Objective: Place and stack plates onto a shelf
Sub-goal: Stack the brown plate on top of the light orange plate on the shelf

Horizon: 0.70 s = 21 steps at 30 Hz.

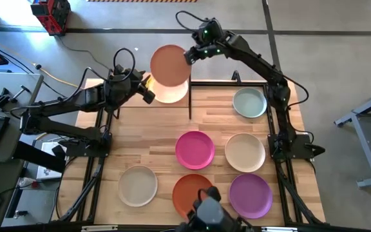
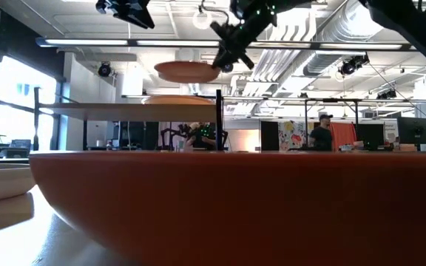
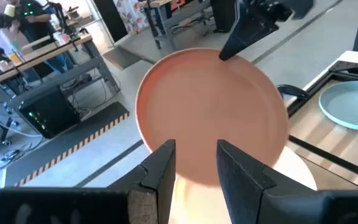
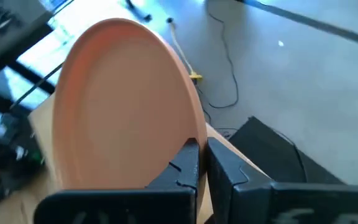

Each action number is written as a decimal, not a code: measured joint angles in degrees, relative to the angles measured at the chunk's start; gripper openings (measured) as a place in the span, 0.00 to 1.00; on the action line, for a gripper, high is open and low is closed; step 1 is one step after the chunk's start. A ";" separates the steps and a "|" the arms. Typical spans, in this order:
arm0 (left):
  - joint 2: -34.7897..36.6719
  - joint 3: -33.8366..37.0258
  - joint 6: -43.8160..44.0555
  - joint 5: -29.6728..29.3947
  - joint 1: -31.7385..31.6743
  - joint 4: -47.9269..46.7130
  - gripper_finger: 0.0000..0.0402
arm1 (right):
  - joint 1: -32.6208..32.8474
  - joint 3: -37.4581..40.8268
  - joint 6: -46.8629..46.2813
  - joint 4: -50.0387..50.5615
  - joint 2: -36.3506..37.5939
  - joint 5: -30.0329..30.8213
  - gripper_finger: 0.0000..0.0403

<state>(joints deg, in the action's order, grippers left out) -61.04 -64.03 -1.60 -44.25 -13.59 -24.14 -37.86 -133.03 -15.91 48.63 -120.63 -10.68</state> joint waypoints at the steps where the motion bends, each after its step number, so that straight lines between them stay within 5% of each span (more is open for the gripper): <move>1: 0.00 0.02 0.00 -0.02 -0.19 0.00 0.26 | -0.49 0.00 -1.23 -0.04 -0.52 -0.03 0.00; 21: 0.00 0.02 -0.09 0.18 -1.79 -2.85 0.26 | 2.12 0.10 -10.13 6.39 -4.70 -2.04 0.00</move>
<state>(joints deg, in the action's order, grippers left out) -61.04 -64.01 -1.69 -44.07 -15.38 -26.99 -35.73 -132.93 -26.04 55.02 -125.33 -12.71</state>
